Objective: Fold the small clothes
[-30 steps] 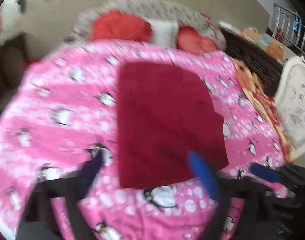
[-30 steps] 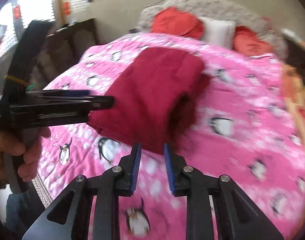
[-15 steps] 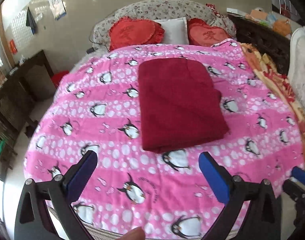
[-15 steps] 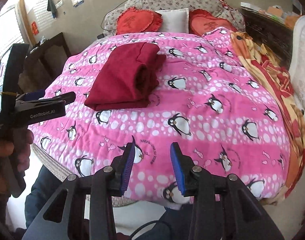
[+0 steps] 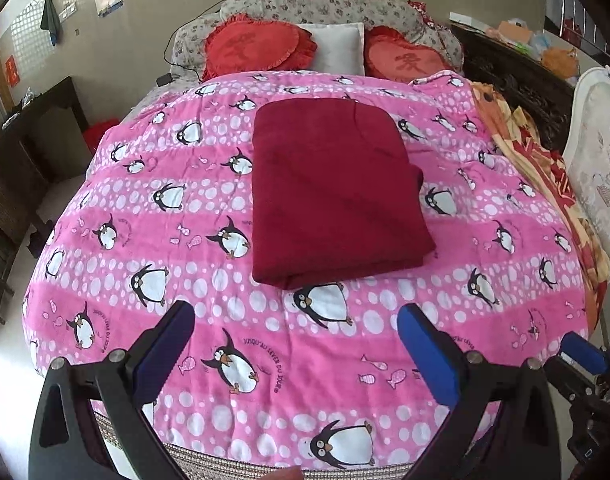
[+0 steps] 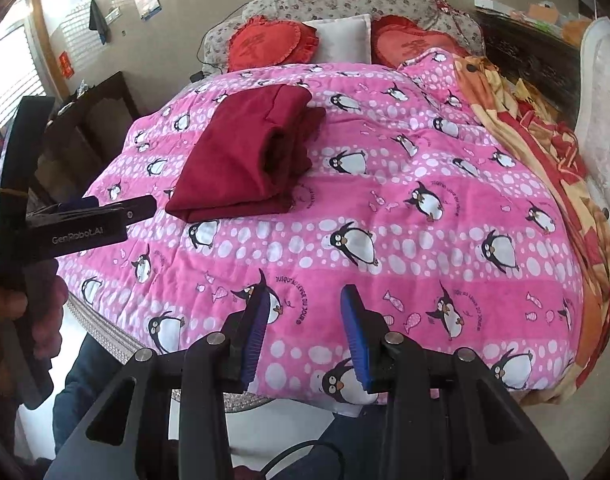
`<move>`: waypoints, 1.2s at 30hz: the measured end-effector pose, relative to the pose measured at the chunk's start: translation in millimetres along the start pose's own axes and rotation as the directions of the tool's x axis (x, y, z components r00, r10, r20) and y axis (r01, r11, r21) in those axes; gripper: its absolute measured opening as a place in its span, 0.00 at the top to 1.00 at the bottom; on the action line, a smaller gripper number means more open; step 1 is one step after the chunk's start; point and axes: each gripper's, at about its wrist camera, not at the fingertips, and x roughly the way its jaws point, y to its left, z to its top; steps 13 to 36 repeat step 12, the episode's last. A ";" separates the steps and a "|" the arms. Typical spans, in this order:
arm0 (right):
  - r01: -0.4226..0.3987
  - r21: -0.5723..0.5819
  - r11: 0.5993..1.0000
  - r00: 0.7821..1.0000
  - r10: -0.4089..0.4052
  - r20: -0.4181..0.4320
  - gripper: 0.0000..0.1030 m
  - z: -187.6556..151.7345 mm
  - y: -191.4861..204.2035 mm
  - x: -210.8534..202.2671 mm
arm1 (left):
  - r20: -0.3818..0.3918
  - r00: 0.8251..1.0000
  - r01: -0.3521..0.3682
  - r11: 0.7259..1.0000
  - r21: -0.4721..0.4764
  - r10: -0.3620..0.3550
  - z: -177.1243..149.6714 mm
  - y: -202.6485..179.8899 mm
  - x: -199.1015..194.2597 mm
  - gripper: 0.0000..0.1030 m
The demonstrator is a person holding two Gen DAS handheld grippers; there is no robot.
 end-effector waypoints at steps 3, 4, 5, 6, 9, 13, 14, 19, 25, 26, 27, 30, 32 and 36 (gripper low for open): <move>-0.003 -0.005 1.000 1.000 0.003 0.002 0.94 1.4 1.8 0.7 | -0.010 1.000 0.014 1.000 -0.005 -0.014 1.3 -0.5 2.4 0.00; -0.005 -0.004 1.000 1.000 0.005 0.003 0.94 1.7 2.4 1.4 | -0.012 1.000 0.019 1.000 -0.005 -0.019 1.5 -0.8 3.2 0.00; -0.003 -0.005 1.000 1.000 0.003 0.002 0.94 1.9 2.7 2.0 | -0.015 1.000 0.025 1.000 -0.005 -0.025 1.7 -1.3 4.2 0.00; -0.005 -0.004 1.000 1.000 0.005 0.000 0.94 1.8 2.5 1.9 | -0.020 0.999 0.036 0.999 -0.007 -0.036 1.6 -1.7 5.5 0.00; -0.006 -0.003 1.000 1.000 0.006 -0.002 0.94 2.3 2.3 2.7 | 0.005 0.999 0.033 0.999 -0.031 -0.033 0.8 0.7 4.6 0.00; -0.004 -0.006 1.000 1.000 0.004 0.001 0.94 2.8 1.3 3.7 | 0.002 0.999 0.036 0.998 -0.043 -0.036 1.9 3.4 7.2 0.00; -0.004 -0.006 1.000 1.000 0.004 0.001 0.94 2.8 1.3 3.7 | 0.002 0.999 0.036 0.998 -0.043 -0.036 1.9 3.4 7.2 0.00; -0.004 -0.006 1.000 1.000 0.004 0.001 0.94 2.8 1.3 3.7 | 0.002 0.999 0.036 0.998 -0.043 -0.036 1.9 3.4 7.2 0.00; -0.004 -0.006 1.000 1.000 0.004 0.001 0.94 2.8 1.3 3.7 | 0.002 0.999 0.036 0.998 -0.043 -0.036 1.9 3.4 7.2 0.00; -0.004 -0.006 1.000 1.000 0.004 0.001 0.94 2.8 1.3 3.7 | 0.002 0.999 0.036 0.998 -0.043 -0.036 1.9 3.4 7.2 0.00; -0.004 -0.006 1.000 1.000 0.004 0.001 0.94 2.8 1.3 3.7 | 0.002 0.999 0.036 0.998 -0.043 -0.036 1.9 3.4 7.2 0.00; -0.004 -0.006 1.000 1.000 0.004 0.001 0.94 2.8 1.3 3.7 | 0.002 0.999 0.036 0.998 -0.043 -0.036 1.9 3.4 7.2 0.00; -0.004 -0.006 1.000 1.000 0.004 0.001 0.94 2.8 1.3 3.7 | 0.002 0.999 0.036 0.998 -0.043 -0.036 1.9 3.4 7.2 0.00; -0.004 -0.006 1.000 1.000 0.004 0.001 0.94 2.8 1.3 3.7 | 0.002 0.999 0.036 0.998 -0.043 -0.036 1.9 3.4 7.2 0.00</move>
